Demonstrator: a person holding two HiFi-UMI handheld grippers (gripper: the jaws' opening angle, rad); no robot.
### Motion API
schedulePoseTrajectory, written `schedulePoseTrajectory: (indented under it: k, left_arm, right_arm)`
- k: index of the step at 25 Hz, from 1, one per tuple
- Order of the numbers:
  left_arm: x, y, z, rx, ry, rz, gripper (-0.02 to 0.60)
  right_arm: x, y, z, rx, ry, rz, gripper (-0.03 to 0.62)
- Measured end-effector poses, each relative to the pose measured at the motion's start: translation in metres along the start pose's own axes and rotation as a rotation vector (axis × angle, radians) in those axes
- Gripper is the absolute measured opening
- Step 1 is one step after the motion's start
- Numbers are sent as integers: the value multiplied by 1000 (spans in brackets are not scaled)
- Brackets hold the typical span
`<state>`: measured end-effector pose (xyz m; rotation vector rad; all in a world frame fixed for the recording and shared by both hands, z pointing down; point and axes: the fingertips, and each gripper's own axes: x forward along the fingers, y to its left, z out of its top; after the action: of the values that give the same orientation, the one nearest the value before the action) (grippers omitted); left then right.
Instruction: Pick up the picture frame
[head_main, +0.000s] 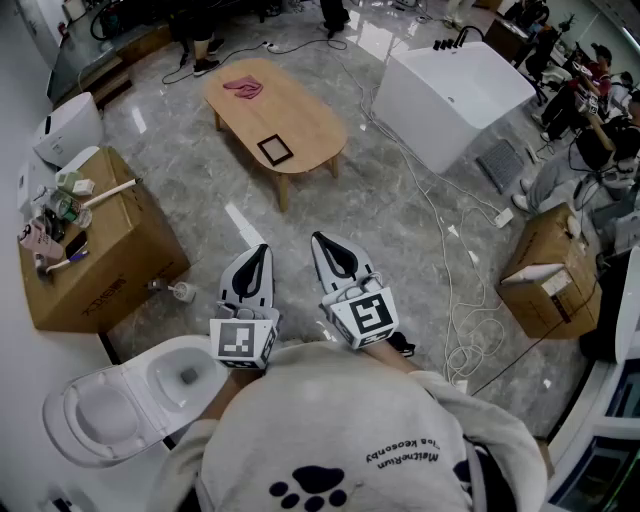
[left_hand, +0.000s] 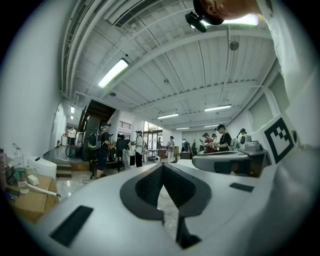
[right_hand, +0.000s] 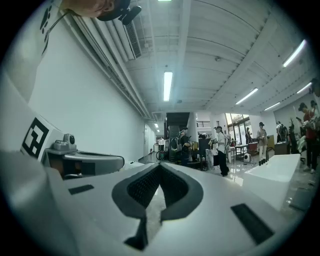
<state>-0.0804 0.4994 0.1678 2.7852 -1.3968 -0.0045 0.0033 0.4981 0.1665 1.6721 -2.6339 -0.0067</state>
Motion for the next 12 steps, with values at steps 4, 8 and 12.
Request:
schedulePoseTrajectory:
  k: [4,8,12]
  left_arm:
    - [2,12,1,-2,-1,-2,8]
    - [4,23,2,1,-1,-5,8]
    - [4,35,2,-3,-9,-22,8]
  right_arm:
    - [12,4,5,-17,-6,-2,8]
    - [22,8,5,-15,-9,-11,8]
    - [31,12,1,5,-5,-34,8]
